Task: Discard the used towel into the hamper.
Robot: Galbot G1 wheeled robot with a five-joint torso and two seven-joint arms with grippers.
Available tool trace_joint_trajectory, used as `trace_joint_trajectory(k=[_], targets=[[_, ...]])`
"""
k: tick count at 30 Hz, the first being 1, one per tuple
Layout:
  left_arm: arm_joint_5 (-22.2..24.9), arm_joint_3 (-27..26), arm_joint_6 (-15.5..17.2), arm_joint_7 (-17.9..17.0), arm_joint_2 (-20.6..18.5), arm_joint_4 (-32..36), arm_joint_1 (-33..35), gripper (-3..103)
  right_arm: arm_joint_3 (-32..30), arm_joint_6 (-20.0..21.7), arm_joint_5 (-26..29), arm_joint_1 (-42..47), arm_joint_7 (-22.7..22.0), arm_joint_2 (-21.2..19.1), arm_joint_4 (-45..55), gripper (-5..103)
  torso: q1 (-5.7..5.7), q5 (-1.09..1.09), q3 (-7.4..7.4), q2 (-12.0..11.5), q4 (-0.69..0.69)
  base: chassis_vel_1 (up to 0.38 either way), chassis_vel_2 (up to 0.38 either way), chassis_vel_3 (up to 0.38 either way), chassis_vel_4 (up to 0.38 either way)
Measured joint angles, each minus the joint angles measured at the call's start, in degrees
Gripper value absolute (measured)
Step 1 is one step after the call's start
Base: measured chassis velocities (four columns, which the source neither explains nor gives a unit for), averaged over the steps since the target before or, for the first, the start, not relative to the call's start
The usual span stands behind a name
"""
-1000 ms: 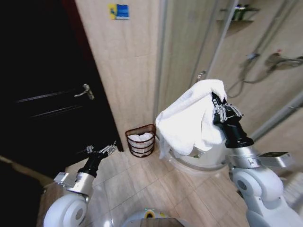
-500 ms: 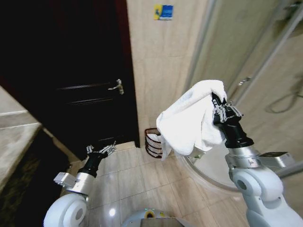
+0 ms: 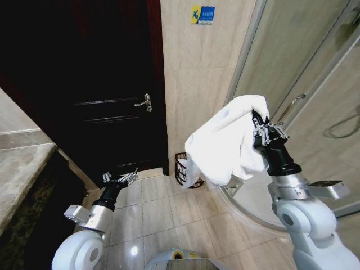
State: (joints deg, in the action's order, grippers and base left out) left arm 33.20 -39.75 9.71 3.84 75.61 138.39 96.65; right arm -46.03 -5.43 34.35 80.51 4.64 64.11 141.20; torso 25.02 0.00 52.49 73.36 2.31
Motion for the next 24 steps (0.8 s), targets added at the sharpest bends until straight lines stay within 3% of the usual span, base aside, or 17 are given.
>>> trace_joint_trajectory(k=[9, 24], targets=[[0.0, 0.0, 0.0, 0.0, 0.0, 0.0, 0.0, 100, -0.1, -0.2, -0.1, 0.0, 0.1, 0.1, 0.0, 6, 0.87, 0.0, 0.82, 1.7, 0.0, 0.0, 0.0, 0.0, 0.0], [0.0, 0.0, 0.0, 0.0, 0.0, 0.0, 0.0, 100, -0.6, -0.9, 0.3, 0.0, 0.0, -0.1, 0.0, 6, 1.01, 0.0, 0.99, 2.0, 0.0, 0.0, 0.0, 0.0, 0.0]])
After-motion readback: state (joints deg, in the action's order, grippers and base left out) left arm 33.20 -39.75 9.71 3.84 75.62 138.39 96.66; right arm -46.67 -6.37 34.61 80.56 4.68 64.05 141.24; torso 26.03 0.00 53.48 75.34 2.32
